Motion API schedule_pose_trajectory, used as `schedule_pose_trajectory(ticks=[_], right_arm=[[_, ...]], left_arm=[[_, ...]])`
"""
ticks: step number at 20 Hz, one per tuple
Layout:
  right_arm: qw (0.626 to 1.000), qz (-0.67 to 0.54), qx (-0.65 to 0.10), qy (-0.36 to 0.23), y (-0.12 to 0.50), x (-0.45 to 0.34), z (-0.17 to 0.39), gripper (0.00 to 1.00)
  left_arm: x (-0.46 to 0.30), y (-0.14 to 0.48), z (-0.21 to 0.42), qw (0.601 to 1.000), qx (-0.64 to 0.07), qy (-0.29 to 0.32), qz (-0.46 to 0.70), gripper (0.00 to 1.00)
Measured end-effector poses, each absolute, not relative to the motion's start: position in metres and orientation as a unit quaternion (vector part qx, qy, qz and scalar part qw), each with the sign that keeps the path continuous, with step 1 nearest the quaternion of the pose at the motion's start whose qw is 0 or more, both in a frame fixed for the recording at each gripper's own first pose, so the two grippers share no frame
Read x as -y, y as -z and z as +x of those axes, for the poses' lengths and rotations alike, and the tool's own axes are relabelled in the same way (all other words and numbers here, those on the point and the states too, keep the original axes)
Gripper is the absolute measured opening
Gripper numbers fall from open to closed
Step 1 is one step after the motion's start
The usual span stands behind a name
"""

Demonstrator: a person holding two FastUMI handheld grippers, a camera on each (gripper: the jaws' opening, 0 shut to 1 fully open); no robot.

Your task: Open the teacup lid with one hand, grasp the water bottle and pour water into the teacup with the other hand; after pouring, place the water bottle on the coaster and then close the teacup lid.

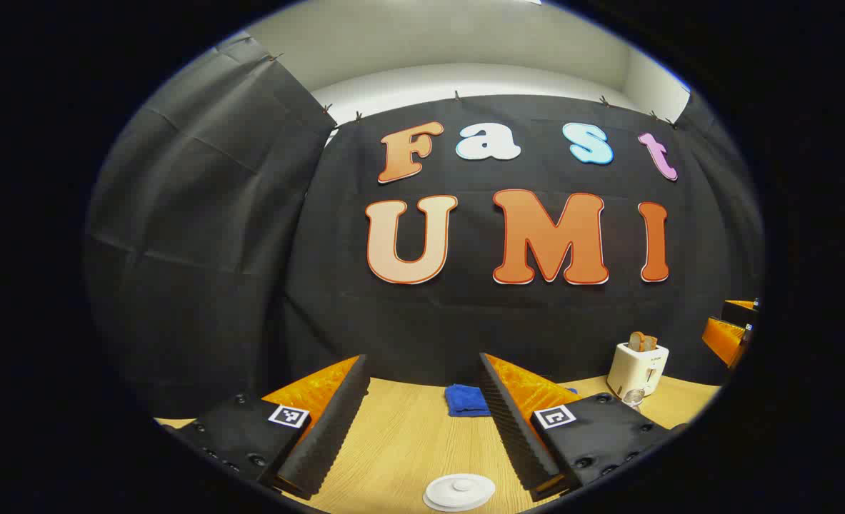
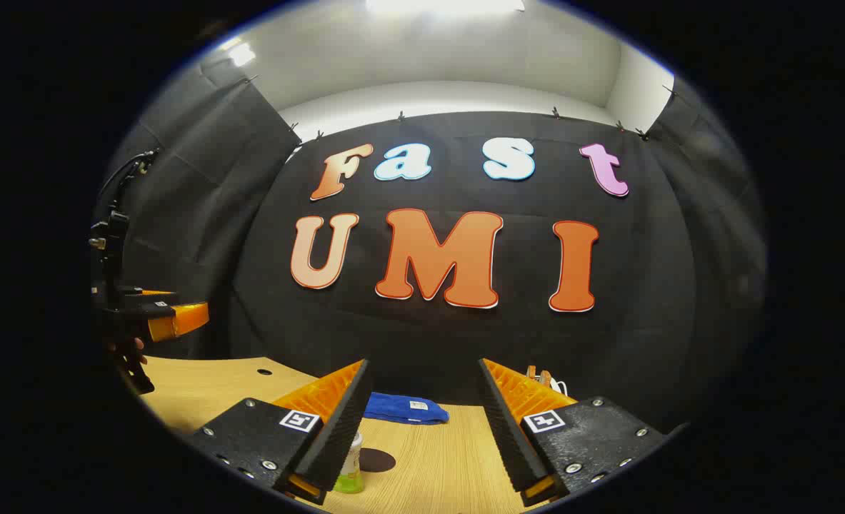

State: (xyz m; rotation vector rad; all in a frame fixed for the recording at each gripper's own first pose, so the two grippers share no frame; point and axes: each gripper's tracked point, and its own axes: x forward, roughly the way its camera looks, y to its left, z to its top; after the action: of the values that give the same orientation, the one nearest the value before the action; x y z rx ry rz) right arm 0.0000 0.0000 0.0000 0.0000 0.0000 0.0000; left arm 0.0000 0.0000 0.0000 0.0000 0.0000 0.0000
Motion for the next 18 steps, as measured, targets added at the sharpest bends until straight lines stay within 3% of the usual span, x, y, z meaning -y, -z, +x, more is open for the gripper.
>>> schedule_pose_trajectory(ticks=[18], right_arm=[[1.000,-0.005,-0.009,-0.006,0.0061,-0.0017,-0.0004,0.88]], left_arm=[[-0.0077,0.0019,-0.0048,1.000,-0.005,-0.008,0.013,0.99]])
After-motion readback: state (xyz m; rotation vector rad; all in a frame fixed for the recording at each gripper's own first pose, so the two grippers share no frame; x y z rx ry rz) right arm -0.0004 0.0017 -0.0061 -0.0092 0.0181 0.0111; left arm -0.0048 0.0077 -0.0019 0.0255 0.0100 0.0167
